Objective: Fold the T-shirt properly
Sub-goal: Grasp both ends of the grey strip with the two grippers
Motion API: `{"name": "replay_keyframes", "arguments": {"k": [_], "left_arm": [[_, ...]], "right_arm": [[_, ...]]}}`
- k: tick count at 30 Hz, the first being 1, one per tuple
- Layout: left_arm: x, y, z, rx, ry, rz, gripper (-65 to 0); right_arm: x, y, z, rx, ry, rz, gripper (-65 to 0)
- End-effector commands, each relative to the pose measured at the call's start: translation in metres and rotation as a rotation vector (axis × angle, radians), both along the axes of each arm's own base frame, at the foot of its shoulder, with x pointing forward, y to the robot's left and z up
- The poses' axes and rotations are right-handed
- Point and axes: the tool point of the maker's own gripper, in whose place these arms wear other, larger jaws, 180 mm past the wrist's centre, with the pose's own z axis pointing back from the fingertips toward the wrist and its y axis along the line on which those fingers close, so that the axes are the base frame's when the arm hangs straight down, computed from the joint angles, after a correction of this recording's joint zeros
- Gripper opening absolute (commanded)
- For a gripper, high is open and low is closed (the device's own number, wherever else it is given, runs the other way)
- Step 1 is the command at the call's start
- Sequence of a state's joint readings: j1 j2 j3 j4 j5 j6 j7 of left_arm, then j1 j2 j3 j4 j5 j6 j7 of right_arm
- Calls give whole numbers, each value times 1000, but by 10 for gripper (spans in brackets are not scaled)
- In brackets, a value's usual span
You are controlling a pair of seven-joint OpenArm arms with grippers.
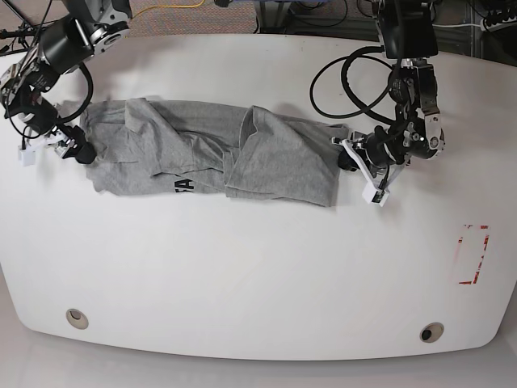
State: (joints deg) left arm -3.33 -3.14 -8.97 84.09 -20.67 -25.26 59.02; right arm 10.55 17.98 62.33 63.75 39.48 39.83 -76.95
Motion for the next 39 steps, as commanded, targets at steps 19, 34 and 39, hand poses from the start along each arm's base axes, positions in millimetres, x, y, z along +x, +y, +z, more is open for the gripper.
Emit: {"name": "replay_keyframes", "arguments": {"k": [19,34,39], "left_arm": [[7,8,8,19,-26,4,-624],[-5,-48,-26,-34,79,-18,-622],[-2,-74,-27,-79,70,-34,-622]], "right_arm": [[9,54,-4,-13,-18,123,-488],[32,53,73,-371,-143,310,-636],[41,76,104,-501,-214,421,-637]]}}
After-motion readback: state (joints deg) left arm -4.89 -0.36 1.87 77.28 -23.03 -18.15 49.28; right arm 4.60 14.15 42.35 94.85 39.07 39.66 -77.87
